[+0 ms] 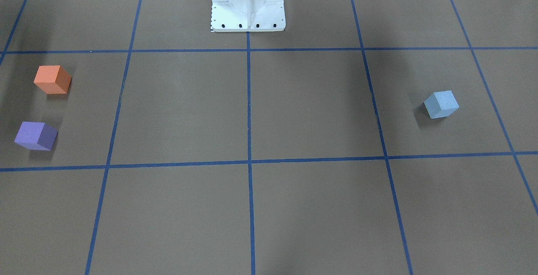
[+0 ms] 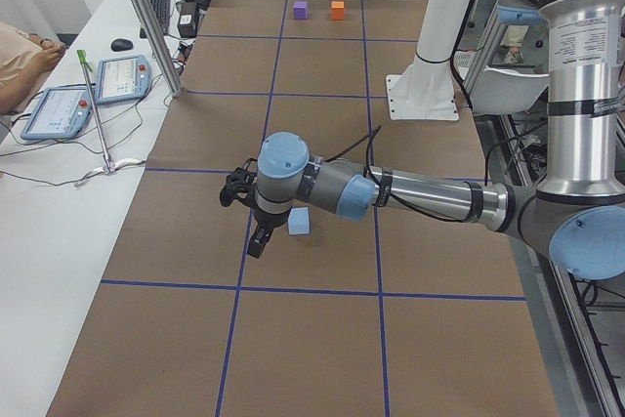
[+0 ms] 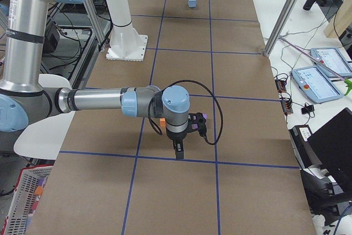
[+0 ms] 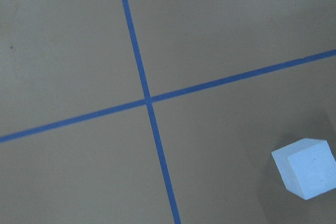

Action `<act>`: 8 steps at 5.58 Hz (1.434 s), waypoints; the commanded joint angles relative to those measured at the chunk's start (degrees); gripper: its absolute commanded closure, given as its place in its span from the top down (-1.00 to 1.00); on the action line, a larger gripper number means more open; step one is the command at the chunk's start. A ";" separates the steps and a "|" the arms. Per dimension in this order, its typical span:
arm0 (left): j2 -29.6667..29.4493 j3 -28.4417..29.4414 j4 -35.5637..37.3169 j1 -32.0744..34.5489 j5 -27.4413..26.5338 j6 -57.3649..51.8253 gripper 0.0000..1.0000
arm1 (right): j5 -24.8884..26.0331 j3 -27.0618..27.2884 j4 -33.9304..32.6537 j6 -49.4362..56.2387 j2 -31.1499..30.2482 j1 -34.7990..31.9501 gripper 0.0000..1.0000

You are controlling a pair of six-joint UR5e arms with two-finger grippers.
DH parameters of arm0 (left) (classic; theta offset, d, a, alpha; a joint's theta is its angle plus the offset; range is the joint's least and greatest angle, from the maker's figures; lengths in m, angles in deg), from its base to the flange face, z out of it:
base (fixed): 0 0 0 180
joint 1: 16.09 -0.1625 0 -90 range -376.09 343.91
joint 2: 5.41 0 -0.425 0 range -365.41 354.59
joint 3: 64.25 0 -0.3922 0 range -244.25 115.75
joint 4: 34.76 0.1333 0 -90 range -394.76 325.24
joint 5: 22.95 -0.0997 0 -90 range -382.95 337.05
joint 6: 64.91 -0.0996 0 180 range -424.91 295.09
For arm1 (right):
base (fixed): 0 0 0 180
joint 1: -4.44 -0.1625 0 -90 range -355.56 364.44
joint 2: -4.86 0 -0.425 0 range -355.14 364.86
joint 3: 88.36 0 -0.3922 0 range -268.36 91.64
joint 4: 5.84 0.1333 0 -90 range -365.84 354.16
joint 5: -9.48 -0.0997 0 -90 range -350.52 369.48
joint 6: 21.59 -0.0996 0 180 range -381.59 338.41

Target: Place blue block between orange and purple blocks

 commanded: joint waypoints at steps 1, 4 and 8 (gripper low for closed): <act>0.02 5.27 -14.37 -1.42 0.74 0.73 1.00 | 0.02 0.01 0.01 0.00 -0.58 -0.02 1.00; 1.07 5.91 -23.35 -17.56 3.07 37.45 1.00 | -0.06 0.09 0.01 0.00 -0.93 0.07 1.00; 2.04 6.26 -24.73 -33.23 -13.04 54.53 1.00 | -0.06 0.01 0.01 0.00 -1.28 0.07 1.00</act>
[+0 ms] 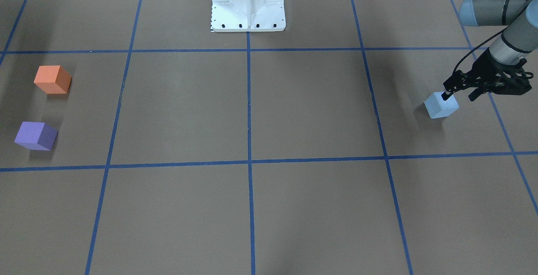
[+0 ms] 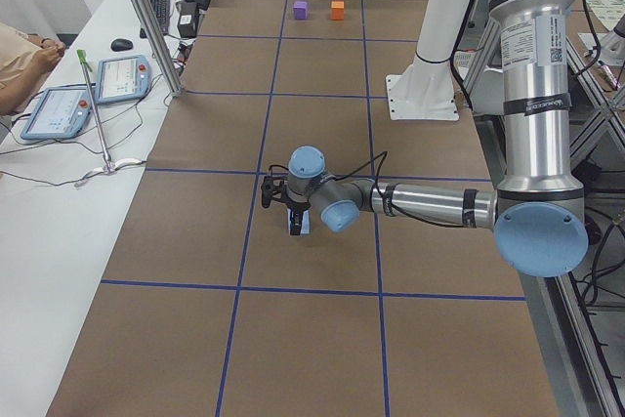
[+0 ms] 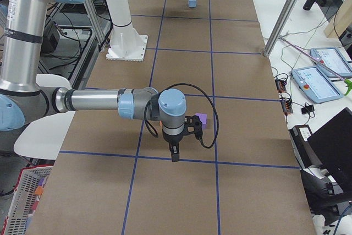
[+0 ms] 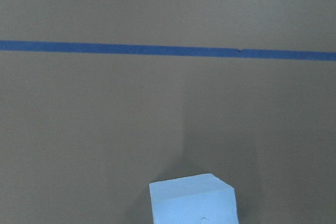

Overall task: Place blue block between orange and purple blocks
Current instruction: 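Lower the left gripper onto the light-blue cube and grasp it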

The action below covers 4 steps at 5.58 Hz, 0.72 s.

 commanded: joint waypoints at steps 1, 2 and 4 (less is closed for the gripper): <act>-0.06 0.30 0.24 -2.04 -1.76 0.88 1.00 | 0.00 -0.08 -0.02 -0.06 0.00 0.06 1.00; -0.49 0.39 0.24 -2.13 -1.76 0.96 1.00 | 0.00 -0.08 -0.02 -0.06 0.00 0.06 1.00; -0.85 1.35 0.41 -3.96 -3.76 0.88 1.00 | 0.00 -0.08 -0.02 -0.06 0.00 0.15 1.00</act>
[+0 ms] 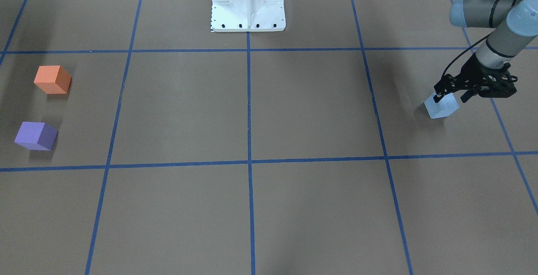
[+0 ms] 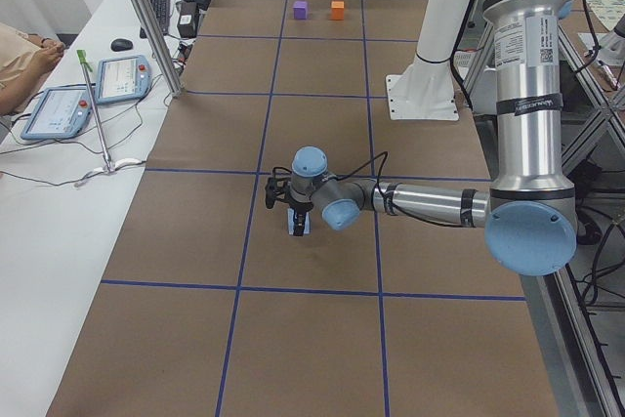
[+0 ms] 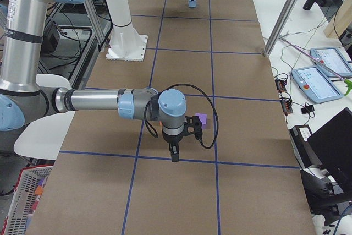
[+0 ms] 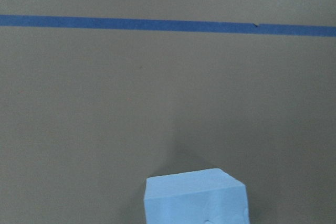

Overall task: Place blue block between orange and purple blocks
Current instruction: 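Lower the left gripper onto the light-blue cube and grasp it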

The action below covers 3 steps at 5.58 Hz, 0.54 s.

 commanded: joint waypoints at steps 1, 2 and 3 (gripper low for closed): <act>-0.89 1.77 -0.05 -2.52 -4.67 -0.40 0.99 | 0.00 -0.09 0.00 0.00 0.00 0.05 1.00; -0.98 2.13 -0.32 -2.62 -4.70 -0.58 0.50 | 0.00 -0.09 -0.09 -0.09 0.00 0.05 1.00; -1.42 2.05 -0.23 -3.49 -4.70 -0.66 -0.13 | 0.00 -0.09 0.00 -0.09 0.00 0.05 1.00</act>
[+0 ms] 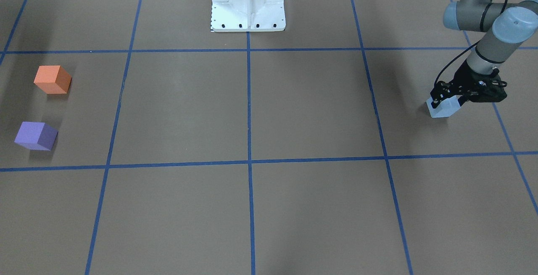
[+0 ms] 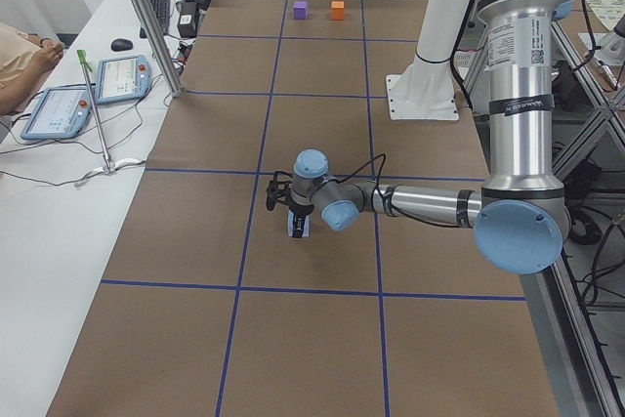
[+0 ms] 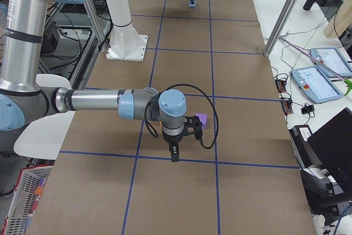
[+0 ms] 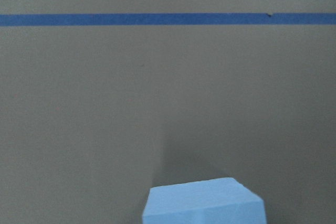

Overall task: Place blue block between orange and purple blocks
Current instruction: 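Lower the left gripper onto the light-blue cube and grasp it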

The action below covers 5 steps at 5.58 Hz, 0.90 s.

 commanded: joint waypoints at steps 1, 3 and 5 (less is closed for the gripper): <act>-0.72 -0.49 -0.10 -0.73 -0.25 -0.56 -0.61 | 0.00 -0.01 0.04 -0.02 0.00 0.00 1.00; -1.59 -5.39 0.42 -0.64 0.53 -0.56 -0.67 | -0.09 -0.01 -0.05 -0.02 0.00 0.00 1.00; -16.70 -6.12 15.60 -0.73 0.28 -0.04 -0.67 | 0.00 -0.01 -0.05 -0.02 0.00 0.09 1.00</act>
